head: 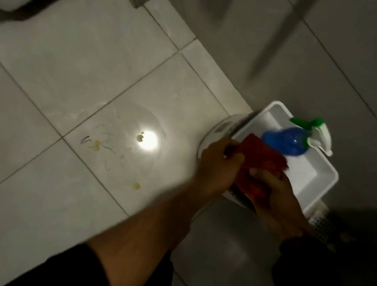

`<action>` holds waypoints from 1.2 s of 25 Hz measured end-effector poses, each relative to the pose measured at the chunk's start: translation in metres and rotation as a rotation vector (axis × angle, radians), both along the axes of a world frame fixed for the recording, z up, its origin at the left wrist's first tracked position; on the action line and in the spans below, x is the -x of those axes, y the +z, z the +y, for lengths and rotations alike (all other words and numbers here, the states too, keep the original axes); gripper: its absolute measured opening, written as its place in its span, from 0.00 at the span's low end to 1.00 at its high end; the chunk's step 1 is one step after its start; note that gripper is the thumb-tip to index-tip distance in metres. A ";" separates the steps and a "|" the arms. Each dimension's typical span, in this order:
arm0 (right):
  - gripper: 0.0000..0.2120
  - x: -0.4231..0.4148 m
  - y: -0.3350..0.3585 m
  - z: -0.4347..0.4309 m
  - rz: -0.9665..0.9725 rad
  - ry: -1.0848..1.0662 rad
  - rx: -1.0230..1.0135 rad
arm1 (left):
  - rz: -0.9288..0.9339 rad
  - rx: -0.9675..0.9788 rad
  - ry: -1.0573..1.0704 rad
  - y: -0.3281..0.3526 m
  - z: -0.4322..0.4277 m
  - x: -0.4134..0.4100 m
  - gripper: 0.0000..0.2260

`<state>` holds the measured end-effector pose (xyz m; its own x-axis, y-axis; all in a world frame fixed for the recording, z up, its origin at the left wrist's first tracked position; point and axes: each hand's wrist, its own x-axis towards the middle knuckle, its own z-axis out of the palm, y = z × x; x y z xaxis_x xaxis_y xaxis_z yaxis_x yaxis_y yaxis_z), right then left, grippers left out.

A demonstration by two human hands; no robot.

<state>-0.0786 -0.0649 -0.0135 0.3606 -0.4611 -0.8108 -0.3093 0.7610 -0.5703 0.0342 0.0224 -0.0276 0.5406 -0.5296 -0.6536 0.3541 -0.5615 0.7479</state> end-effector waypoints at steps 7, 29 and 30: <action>0.15 -0.115 -0.011 0.128 0.019 0.427 -0.007 | 0.007 -0.017 0.355 -0.044 0.174 -0.064 0.19; 0.33 -0.286 -0.438 0.372 -0.262 1.650 1.746 | -0.855 -0.867 0.181 -0.443 0.469 -0.117 0.33; 0.30 -0.249 -0.435 0.371 -0.321 1.718 1.713 | -0.835 -0.865 0.188 -0.441 0.470 -0.115 0.33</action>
